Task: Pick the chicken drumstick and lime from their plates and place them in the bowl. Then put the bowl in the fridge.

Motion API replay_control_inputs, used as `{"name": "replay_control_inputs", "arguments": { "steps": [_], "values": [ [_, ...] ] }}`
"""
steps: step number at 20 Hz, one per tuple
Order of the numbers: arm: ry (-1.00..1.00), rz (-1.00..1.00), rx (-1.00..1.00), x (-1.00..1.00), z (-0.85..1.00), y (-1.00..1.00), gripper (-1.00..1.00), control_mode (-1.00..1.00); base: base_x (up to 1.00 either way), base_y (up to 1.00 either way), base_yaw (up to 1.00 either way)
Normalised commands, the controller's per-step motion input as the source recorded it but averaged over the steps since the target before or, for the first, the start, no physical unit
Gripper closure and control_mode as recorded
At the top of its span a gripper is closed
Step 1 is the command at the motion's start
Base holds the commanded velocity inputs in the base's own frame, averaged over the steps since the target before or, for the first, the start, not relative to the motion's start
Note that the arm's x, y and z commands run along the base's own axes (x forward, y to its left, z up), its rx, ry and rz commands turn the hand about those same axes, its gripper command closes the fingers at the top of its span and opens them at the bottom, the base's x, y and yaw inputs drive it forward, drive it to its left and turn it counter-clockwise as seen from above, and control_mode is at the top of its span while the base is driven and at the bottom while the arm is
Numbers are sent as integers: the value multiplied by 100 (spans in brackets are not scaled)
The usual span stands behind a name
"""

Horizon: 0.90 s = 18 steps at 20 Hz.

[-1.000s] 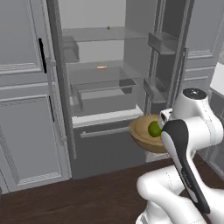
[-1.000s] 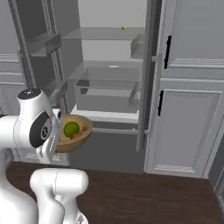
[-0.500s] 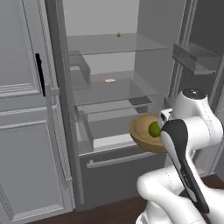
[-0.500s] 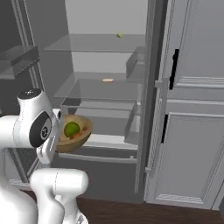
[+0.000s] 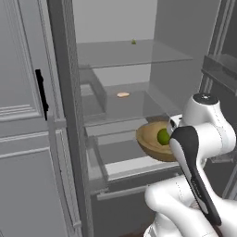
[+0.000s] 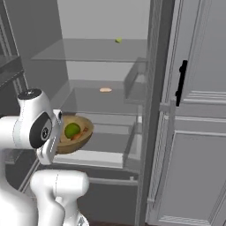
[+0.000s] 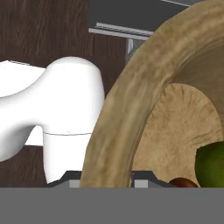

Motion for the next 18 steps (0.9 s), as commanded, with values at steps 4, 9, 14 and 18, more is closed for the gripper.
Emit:
{"name": "replay_control_inputs", "arguments": {
  "steps": [4, 9, 14, 18],
  "values": [
    [0, 0, 0, 0, 0, 0, 100, 100, 76, 0, 0],
    [0, 0, 0, 0, 0, 0, 100, 100, 82, 0, 0],
    [0, 0, 0, 0, 0, 0, 100, 100, 74, 0, 0],
    [0, 0, 0, 0, 0, 0, 100, 100, 64, 0, 0]
  ]
}}
